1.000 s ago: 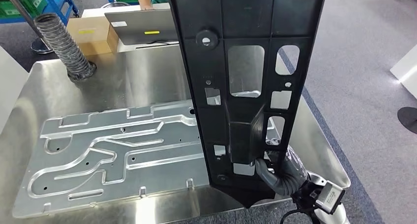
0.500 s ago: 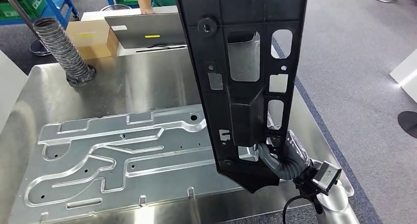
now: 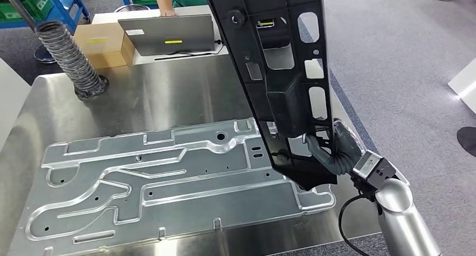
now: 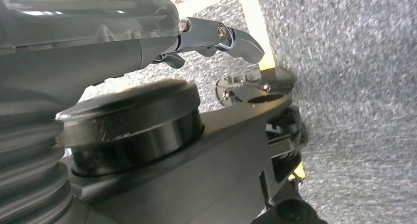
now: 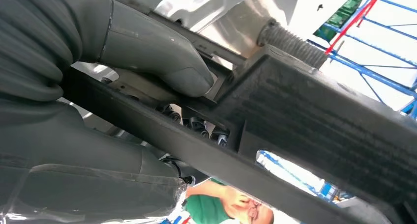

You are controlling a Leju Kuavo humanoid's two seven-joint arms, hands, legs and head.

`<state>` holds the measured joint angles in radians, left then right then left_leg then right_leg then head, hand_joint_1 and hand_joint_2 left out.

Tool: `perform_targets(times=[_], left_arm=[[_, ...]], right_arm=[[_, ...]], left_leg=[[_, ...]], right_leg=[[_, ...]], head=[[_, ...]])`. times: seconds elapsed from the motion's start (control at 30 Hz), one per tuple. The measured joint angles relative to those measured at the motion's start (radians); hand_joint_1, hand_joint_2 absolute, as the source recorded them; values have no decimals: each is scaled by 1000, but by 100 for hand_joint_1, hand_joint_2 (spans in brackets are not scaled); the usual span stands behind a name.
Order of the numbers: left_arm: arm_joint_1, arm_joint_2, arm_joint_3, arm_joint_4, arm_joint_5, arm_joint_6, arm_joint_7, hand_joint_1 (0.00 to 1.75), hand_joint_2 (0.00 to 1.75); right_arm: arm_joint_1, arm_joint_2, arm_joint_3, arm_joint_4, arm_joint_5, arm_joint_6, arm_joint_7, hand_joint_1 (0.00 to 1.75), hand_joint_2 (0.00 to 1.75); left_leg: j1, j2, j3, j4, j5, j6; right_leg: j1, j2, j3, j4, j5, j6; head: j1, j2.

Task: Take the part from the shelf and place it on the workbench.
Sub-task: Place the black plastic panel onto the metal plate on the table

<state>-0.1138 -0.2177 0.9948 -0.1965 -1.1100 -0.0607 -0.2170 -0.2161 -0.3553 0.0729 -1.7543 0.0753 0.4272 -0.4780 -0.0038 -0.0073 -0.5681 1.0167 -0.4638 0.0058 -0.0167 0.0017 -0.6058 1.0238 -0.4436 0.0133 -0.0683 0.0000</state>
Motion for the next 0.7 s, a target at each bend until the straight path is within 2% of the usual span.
perform_targets(times=[0.07,0.1,0.17,0.2,0.23,0.27,0.33,0.37,0.4,0.43,0.5,0.57,0.6,0.67,0.7], left_arm=[[-1,0,0,0,0,-2,0,0,175],[-1,0,0,0,-1,-3,0,0,175],[-1,0,-1,0,-3,-7,-1,0,175],[-1,0,-1,0,-3,-8,-2,0,175],[-2,0,-1,0,-4,-9,-3,0,175],[-3,0,-2,0,-4,-10,-3,0,175],[-8,0,-2,0,-4,-9,-4,0,175],[-11,0,-2,0,-4,-8,-4,0,175],[-15,0,-2,0,-4,-8,-3,0,175],[-17,-1,-2,0,-4,-7,-3,0,175],[-19,-1,-2,0,-4,-5,-3,0,175],[-20,-1,-2,0,-1,-2,-4,0,175],[-20,-1,-2,0,0,-1,-5,0,175],[-21,-2,-2,0,0,2,-8,0,175],[-20,-2,-2,0,1,3,-9,0,175]], right_arm=[[-15,-4,0,9,9,-5,6,175,175],[-28,-6,1,15,20,-10,13,175,175],[-68,-9,8,36,63,-26,33,175,175],[-94,-11,17,53,98,-41,45,175,175],[-123,-12,30,73,146,-62,57,175,175],[-154,-14,48,96,204,-90,67,175,175],[-217,-15,99,145,332,-158,79,175,175],[-247,-15,130,172,387,-191,83,175,175],[-275,-14,162,200,431,-221,87,175,175],[-300,-13,194,227,464,-244,90,175,175],[-342,-9,251,273,513,-280,95,175,175],[-386,1,305,319,569,-320,103,175,175],[-410,8,331,344,596,-341,110,175,175],[-448,22,381,394,633,-373,123,175,175],[-459,28,402,415,642,-381,127,175,175]], left_leg=[[1,1,-16,37,-27,-11],[2,1,-38,86,-54,-16],[5,1,-104,222,-112,-23],[6,1,-132,275,-125,-24],[6,1,-145,294,-120,-24],[7,2,-139,272,-95,-23],[6,3,-82,138,-21,-16],[5,3,-52,72,5,-11],[3,4,-33,28,19,-6],[1,3,-26,8,22,-2],[1,0,-26,1,26,9],[4,-1,-23,-10,34,21],[6,0,-22,-14,37,25],[5,1,-22,-15,38,28],[5,0,-22,-14,37,29]], right_leg=[[-5,-2,3,-5,2,-12],[-5,-2,4,-7,2,-16],[-4,-2,4,-6,1,-21],[-4,-1,5,-6,1,-22],[-3,-1,5,-6,0,-22],[-3,0,6,-5,0,-21],[-3,1,8,-4,-1,-19],[-1,2,8,-2,-2,-15],[0,2,7,-2,-2,-11],[2,2,6,-2,-1,-5],[2,1,5,-5,1,8],[0,-1,-4,15,-15,18],[-1,-2,-22,54,-38,21],[-2,-2,-83,185,-99,26],[-3,-2,-113,245,-118,28]], head=[[0,0],[0,0],[0,0],[0,0],[0,0],[0,0],[0,0],[0,0],[0,0],[0,0],[0,0],[0,0],[0,0],[0,0],[0,0]])
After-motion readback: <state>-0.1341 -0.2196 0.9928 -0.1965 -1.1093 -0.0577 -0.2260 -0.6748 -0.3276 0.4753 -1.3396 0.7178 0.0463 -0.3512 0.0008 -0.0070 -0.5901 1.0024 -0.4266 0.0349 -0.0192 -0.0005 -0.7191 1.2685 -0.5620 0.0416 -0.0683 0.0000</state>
